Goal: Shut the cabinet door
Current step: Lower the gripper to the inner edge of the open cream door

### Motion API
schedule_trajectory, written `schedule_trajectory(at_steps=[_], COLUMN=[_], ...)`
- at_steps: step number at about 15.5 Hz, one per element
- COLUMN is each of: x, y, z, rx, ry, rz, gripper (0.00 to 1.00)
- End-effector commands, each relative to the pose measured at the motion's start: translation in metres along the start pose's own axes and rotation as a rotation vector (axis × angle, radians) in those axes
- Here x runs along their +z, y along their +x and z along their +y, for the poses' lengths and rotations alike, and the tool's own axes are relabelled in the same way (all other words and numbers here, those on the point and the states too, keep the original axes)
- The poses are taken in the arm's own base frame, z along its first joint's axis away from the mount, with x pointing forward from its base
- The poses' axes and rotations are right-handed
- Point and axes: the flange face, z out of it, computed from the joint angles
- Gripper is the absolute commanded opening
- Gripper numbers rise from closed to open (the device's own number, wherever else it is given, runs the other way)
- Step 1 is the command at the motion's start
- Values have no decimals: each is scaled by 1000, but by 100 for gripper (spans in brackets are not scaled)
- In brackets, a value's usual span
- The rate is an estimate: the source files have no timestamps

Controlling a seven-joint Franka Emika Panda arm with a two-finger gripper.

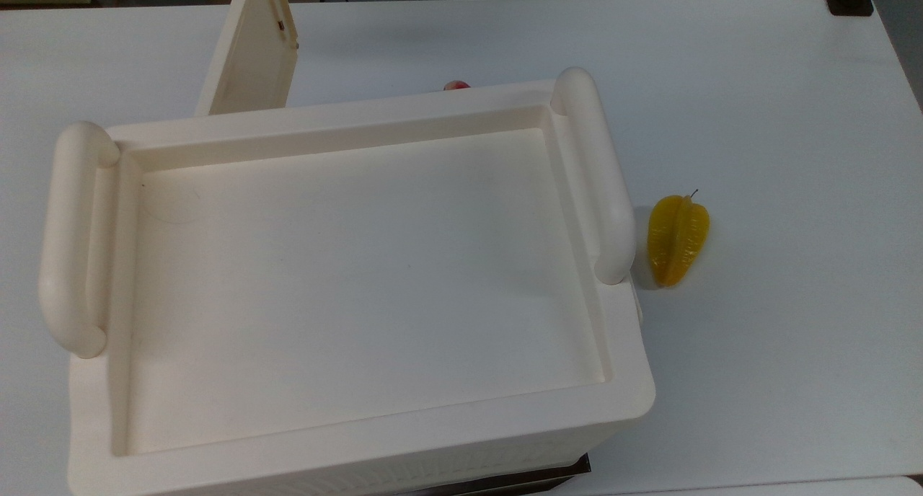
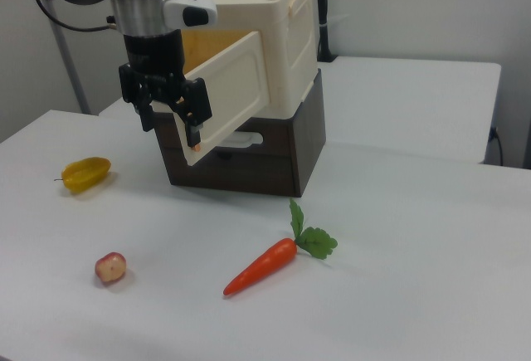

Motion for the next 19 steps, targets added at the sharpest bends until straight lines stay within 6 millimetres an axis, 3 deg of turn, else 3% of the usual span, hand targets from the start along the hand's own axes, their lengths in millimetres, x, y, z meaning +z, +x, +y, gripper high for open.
schedule_trajectory(at_steps=[1, 17, 19], x=[0, 0, 3], y=[-11, -18, -20], z=[-6, -5, -7], rx=[5, -28, -74], ry=[-9, 13, 10], rz=[-52, -88, -116], gripper=[100, 100, 64])
